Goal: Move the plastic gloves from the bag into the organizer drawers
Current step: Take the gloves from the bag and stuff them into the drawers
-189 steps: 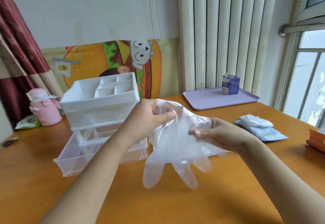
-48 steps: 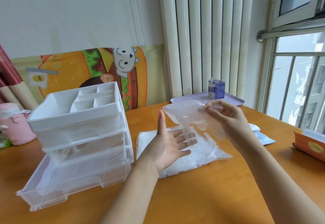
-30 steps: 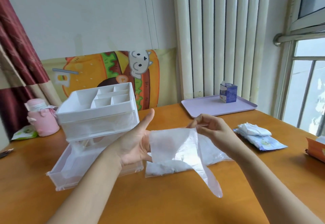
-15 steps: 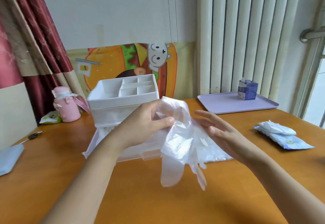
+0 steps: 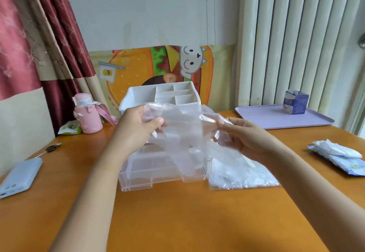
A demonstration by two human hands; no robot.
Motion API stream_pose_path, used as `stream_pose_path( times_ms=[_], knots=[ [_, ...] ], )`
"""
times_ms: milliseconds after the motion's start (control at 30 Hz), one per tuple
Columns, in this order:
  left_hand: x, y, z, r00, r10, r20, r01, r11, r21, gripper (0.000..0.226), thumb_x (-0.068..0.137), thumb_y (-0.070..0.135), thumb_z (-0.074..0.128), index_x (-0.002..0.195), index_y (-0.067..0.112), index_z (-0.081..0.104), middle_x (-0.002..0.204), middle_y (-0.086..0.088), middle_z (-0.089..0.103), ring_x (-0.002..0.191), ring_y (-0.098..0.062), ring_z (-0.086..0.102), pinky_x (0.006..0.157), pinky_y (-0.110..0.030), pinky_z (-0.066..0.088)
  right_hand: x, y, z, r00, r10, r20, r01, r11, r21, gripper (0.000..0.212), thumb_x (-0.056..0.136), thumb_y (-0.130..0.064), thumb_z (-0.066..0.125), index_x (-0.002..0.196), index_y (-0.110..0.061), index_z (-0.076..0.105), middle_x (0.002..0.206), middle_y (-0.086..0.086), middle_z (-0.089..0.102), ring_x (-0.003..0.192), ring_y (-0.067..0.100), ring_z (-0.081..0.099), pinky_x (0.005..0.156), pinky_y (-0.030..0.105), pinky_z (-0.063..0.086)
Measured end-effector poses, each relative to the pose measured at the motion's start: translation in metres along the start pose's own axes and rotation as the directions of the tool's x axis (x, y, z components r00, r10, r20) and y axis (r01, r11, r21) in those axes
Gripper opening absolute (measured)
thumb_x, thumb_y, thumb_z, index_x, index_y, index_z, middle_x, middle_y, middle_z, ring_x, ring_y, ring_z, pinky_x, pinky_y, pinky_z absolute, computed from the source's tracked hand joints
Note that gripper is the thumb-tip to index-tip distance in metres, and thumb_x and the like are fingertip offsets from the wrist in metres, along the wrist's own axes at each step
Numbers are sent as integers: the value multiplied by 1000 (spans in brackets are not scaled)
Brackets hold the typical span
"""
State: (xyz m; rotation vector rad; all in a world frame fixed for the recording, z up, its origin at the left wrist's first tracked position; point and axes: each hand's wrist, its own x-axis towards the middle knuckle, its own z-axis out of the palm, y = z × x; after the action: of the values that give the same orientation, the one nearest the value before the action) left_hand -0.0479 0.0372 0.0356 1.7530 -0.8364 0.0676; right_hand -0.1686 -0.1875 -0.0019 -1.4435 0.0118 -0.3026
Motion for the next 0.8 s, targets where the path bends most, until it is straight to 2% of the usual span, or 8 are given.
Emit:
stream_pose_path(
  times_ms=[100, 233, 333, 433, 533, 667, 733, 800],
  knots=[
    [7, -17, -7, 982, -159, -99, 170, 979, 112, 2, 87, 5, 67, 85, 5, 65, 58, -1, 68, 53, -15, 63, 63, -30, 54, 23, -7, 14, 990, 4, -138, -38, 970, -241, 31, 81, -28, 70, 89, 1, 59, 57, 5, 53, 47, 9, 48, 55, 19, 43],
    [13, -34, -11, 918, -397, -15, 382, 874, 301, 11, 85, 4, 69, 87, -4, 62, 51, -8, 61, 35, -12, 54, 41, -17, 43, 47, -6, 26, 962, -77, -261, -82, 831, -550, 16, 80, -12, 75, 76, 1, 67, 55, 4, 64, 41, 9, 51, 46, 18, 43],
    [17, -42, -8, 859, -512, -6, 464, 772, 435, 14, 87, 11, 66, 85, -2, 63, 47, -5, 58, 29, -8, 44, 42, -17, 36, 55, 1, 33, 943, -126, -308, -157, 648, -745, 18, 79, -20, 75, 83, -4, 68, 70, 4, 70, 53, 11, 60, 49, 19, 45],
    [20, -50, -6, 833, -551, -51, 502, 712, 491, 16, 89, 8, 62, 76, 0, 61, 39, -1, 56, 27, -7, 43, 41, -16, 36, 56, 5, 46, 910, -261, -322, -214, 371, -904, 24, 81, -29, 72, 95, -11, 63, 93, 1, 66, 85, 19, 61, 66, 28, 45],
    [24, -58, -6, 823, -564, -65, 516, 695, 501, 14, 88, 4, 58, 77, -3, 64, 43, -3, 61, 33, -10, 50, 43, -17, 40, 48, -3, 65, 895, -371, -246, -181, 203, -962, 25, 84, -30, 68, 99, -13, 57, 95, 1, 61, 88, 21, 56, 66, 30, 39],
    [28, -60, -3, 821, -566, -78, 525, 693, 494, 10, 91, 3, 55, 88, -5, 61, 39, -3, 58, 34, -11, 55, 43, -18, 44, 44, -11, 94, 996, -32, -81, -68, 296, -953, 8, 88, -18, 62, 94, -15, 68, 90, 0, 71, 82, 17, 66, 61, 24, 50],
    [28, -57, -1, 805, -590, -64, 530, 667, 524, 8, 91, 6, 58, 89, -1, 57, 40, -3, 58, 34, -10, 54, 43, -18, 44, 51, -1, 104, 990, 138, 26, -10, 261, -965, 29, 91, -6, 52, 107, -22, 69, 109, -3, 70, 101, 16, 64, 86, 30, 53],
    [28, -56, -1, 783, -619, -56, 538, 631, 559, 11, 90, 7, 62, 95, 0, 55, 55, -7, 64, 33, -11, 55, 38, -18, 43, 59, 10, 109, 970, 240, 48, 4, 179, -984, 42, 92, -2, 45, 125, -23, 61, 132, -3, 58, 122, 17, 52, 104, 31, 41]
  ],
)
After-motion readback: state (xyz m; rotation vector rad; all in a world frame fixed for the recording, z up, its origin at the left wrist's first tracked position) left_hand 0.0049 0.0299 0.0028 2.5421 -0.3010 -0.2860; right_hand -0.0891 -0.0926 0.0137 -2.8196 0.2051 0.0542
